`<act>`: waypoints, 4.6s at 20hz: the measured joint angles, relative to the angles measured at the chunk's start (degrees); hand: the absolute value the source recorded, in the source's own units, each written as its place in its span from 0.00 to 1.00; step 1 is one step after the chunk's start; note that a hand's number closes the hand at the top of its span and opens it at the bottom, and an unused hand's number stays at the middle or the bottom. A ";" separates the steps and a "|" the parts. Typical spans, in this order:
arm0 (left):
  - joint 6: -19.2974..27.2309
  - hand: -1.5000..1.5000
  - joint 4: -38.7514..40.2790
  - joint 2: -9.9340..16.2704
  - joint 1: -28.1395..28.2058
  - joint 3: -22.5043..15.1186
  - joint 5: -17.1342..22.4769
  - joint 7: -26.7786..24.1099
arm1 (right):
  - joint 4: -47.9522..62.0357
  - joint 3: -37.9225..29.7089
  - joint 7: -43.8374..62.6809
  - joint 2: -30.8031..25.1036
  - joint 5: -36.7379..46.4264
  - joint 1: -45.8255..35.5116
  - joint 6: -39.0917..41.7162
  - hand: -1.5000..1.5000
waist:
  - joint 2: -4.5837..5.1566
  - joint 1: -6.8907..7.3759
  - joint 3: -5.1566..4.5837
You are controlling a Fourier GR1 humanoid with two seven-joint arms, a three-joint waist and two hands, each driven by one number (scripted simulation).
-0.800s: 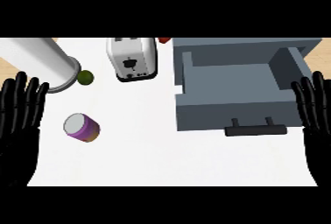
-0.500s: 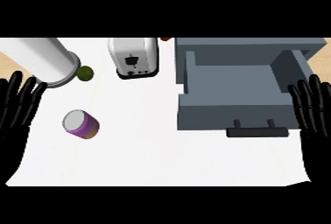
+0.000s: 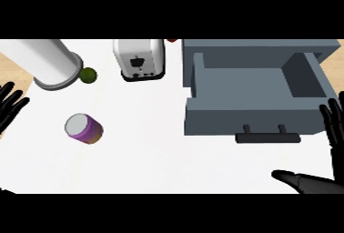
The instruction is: Pick up the can, place it into the drawer and close the drawer
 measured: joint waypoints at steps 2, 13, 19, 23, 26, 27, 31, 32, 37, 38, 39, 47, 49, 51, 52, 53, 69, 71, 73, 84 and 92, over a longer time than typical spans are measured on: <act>-2.02 0.00 0.49 1.93 0.39 2.35 3.11 1.72 | -1.18 -1.19 -0.54 -0.07 -1.12 2.60 0.95 0.00 | -0.05 0.03 0.00; -7.48 0.00 0.65 3.58 3.43 9.93 11.60 7.50 | -3.24 -8.99 -2.72 -1.09 -8.37 9.58 8.10 0.00 | -0.12 0.10 -0.01; -4.56 0.00 1.87 4.95 2.16 11.67 20.25 14.86 | -2.96 -12.21 -5.06 -1.26 -11.42 12.98 12.43 0.00 | -0.12 -0.03 0.01; -2.06 0.00 3.81 4.18 -0.70 10.31 21.76 17.61 | -3.05 -15.08 -5.76 -1.72 -13.89 14.46 14.95 0.00 | -0.08 -0.18 0.01; -0.79 0.00 4.52 3.02 -2.03 9.01 21.56 19.05 | -2.91 -17.01 -6.71 -1.66 -15.29 15.92 17.37 0.00 | -0.08 -0.21 0.00; -0.55 0.00 4.63 2.58 -2.28 8.62 21.52 19.50 | -3.68 -17.52 -5.81 -1.70 -15.73 15.88 17.38 0.00 | -0.07 -0.18 0.00; 0.67 0.00 5.73 0.84 -4.11 6.77 20.10 20.59 | -3.62 -19.61 -6.25 -0.99 -17.40 17.09 19.94 0.00 | -0.07 -0.20 -0.01; 1.19 0.00 6.46 0.39 -5.03 6.31 19.33 20.53 | -3.05 -20.16 -5.98 -1.20 -17.68 16.15 19.87 0.00 | -0.06 -0.18 -0.01; -0.31 0.00 12.80 -1.73 -8.05 4.66 14.36 17.48 | -3.03 -22.15 -5.77 -0.55 -18.25 16.60 22.14 0.00 | -0.02 -0.25 -0.02; -0.18 0.00 12.73 -2.57 -7.70 4.22 13.34 16.99 | -3.15 -22.63 -5.43 -0.48 -18.48 16.42 22.30 0.00 | -0.03 -0.21 -0.02; -0.71 0.00 14.11 -2.76 -8.17 4.07 12.43 16.26 | -2.79 -23.35 -5.52 -0.61 -18.87 16.50 23.01 0.00 | -0.03 -0.22 -0.03; -1.90 0.00 20.62 -6.64 -8.70 1.52 2.44 8.51 | -4.36 -27.09 -3.76 0.16 -21.35 17.34 26.02 0.00 | -0.02 -0.25 -0.03; -2.21 0.00 22.80 -7.52 -8.71 1.08 0.04 6.00 | -4.19 -26.79 -3.96 1.13 -20.38 17.10 26.43 0.00 | -0.01 -0.23 -0.03; -2.42 0.00 26.92 -7.42 -10.57 1.24 -1.85 3.85 | -3.08 -26.93 -4.22 1.03 -19.54 16.07 26.98 0.00 | 0.02 -0.25 -0.04; -2.28 0.00 28.84 -7.63 -11.19 1.21 -3.22 2.31 | -3.83 -27.10 -4.11 1.49 -19.61 16.44 27.16 0.00 | 0.03 -0.30 -0.03; -2.40 0.00 30.00 -7.80 -11.00 1.25 -4.12 0.99 | -3.58 -27.59 -4.33 1.64 -19.81 16.56 27.68 0.00 | 0.02 -0.28 -0.05; -3.53 0.00 58.41 -5.62 -17.11 2.13 -17.24 -22.18 | -3.82 -31.90 -1.29 2.38 -22.32 15.32 31.35 0.00 | 0.07 -0.40 -0.07; -3.32 0.00 63.27 -5.68 -18.84 1.92 -18.83 -25.37 | -5.51 -32.16 -0.20 2.76 -23.48 16.15 31.61 0.00 | 0.12 -0.65 -0.08; -4.56 0.00 66.42 -4.90 -18.74 1.86 -19.71 -28.22 | -4.43 -32.94 -0.85 2.85 -23.13 15.72 32.06 0.00 | 0.12 -0.58 -0.09; -5.64 0.00 86.07 -3.51 -26.93 1.98 -23.72 -37.64 | -6.98 -35.75 3.05 2.65 -27.32 16.19 32.91 0.00 | 0.22 -0.92 -0.13; -5.39 0.00 93.02 -4.66 -30.97 2.50 -24.09 -39.37 | -7.60 -35.57 3.63 3.88 -26.74 15.55 33.44 0.00 | 0.34 -1.14 -0.16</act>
